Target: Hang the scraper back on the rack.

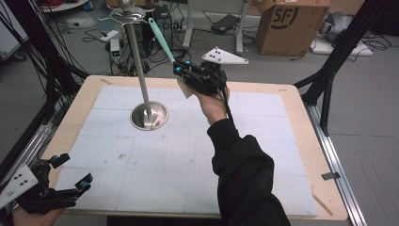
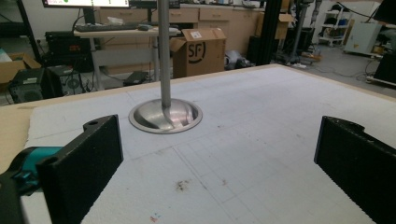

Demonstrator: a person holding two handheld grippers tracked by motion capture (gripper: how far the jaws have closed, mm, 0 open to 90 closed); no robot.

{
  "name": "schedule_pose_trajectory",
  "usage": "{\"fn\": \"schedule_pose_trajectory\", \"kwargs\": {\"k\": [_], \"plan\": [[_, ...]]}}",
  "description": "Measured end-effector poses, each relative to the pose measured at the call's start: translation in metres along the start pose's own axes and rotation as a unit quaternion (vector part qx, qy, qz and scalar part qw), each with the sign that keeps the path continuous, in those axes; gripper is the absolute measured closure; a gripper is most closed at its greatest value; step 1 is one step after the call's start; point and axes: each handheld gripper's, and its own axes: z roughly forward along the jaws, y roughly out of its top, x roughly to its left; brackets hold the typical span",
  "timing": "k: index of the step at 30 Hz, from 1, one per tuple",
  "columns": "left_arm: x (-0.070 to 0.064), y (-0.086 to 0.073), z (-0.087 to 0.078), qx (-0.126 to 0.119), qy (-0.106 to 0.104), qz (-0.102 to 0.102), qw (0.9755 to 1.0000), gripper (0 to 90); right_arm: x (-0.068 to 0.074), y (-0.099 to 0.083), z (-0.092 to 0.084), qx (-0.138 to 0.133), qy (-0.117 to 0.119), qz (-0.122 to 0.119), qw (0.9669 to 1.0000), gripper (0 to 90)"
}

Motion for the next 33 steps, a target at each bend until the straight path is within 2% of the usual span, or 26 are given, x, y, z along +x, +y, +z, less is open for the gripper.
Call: {"fn": "schedule_pose_trajectory", "kwargs": {"k": [14, 22, 33], "plan": [[0.002, 0.0, -0.004, -0.006, 0.004, -0.003, 1.0, 1.7, -0.002, -0.003, 0.006, -0.001, -0.002, -0.007, 1.0, 81.2], [0.001, 0.0, -0.004, -0.003, 0.003, -0.002, 1.0, 1.7, -0.002, -0.005, 0.009, 0.0, 0.002, -0.002, 1.0, 81.2], [0.002, 0.0, -0.007, -0.005, 0.007, -0.003, 1.0, 1.7, 0.003, -0.009, 0.022, 0.009, -0.003, -0.001, 1.0, 81.1]]}}
